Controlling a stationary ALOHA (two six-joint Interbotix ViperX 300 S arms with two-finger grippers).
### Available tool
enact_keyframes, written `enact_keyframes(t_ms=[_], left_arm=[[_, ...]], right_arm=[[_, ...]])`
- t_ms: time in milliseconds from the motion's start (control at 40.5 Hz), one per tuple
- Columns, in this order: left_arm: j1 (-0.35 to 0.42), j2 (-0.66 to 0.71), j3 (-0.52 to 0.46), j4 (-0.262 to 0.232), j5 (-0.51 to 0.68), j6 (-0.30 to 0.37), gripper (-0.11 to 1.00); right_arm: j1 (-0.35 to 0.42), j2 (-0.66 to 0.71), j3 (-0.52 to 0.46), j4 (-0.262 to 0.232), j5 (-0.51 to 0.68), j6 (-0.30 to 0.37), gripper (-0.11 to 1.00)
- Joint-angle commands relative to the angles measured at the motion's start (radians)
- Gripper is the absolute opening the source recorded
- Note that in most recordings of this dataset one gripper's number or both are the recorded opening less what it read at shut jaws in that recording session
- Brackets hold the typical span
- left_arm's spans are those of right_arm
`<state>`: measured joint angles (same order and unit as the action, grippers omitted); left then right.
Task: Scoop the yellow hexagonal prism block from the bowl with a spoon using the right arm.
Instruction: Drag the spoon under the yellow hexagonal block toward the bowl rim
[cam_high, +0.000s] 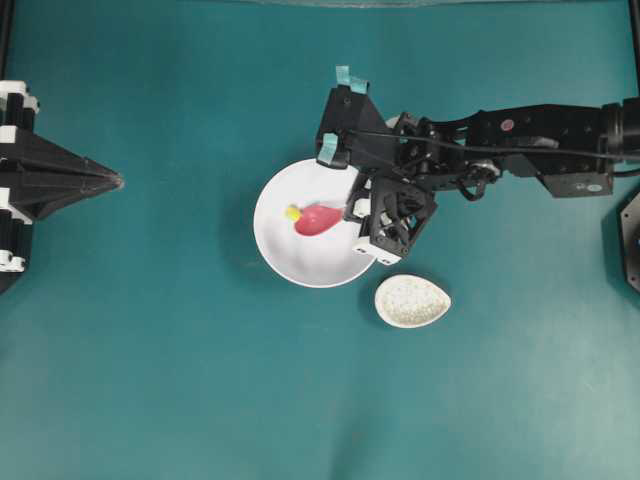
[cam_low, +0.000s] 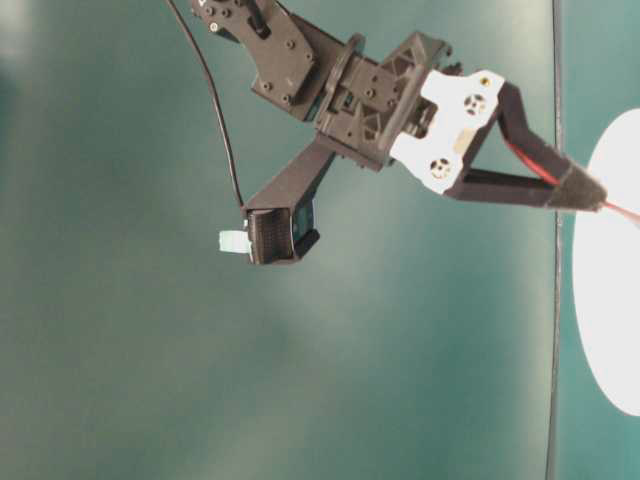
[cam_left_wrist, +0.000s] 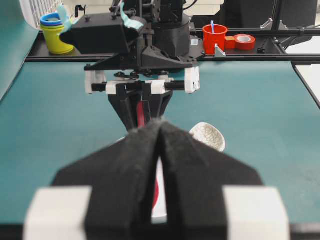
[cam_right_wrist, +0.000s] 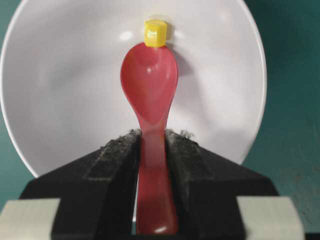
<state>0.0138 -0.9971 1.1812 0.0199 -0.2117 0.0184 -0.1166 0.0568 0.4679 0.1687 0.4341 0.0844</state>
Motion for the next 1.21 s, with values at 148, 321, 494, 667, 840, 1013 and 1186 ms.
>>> enact_keyframes(t_ms=[148, 321, 494, 667, 840, 1013, 1186], left_arm=[[0.000, 0.003, -0.028, 0.002, -0.005, 0.002, -0.01], [0.000, 0.003, -0.028, 0.002, -0.005, 0.002, -0.01], [0.000, 0.003, -0.028, 0.002, -0.005, 0.002, -0.01], [0.000, 0.003, -0.028, 0.002, -0.003, 0.002, -0.01], [0.000, 0.003, -0.028, 0.002, -0.003, 0.002, -0.01], [0.000, 0.003, -0.028, 0.002, -0.003, 0.002, -0.01], [0.000, 0.003, -0.028, 0.002, -0.003, 0.002, -0.01]], right_arm=[[-0.002, -0.008, -0.032, -0.002, -0.058, 0.000, 0.23], [0.000, -0.008, -0.034, 0.000, -0.104, 0.000, 0.23], [-0.002, -0.011, -0.037, 0.000, -0.121, 0.000, 0.23], [-0.002, -0.035, -0.035, 0.000, -0.127, 0.000, 0.23], [0.000, -0.066, -0.025, 0.000, -0.143, 0.000, 0.23], [0.002, -0.083, -0.003, 0.002, -0.178, 0.000, 0.23], [0.006, -0.095, 0.015, 0.002, -0.202, 0.000, 0.23]])
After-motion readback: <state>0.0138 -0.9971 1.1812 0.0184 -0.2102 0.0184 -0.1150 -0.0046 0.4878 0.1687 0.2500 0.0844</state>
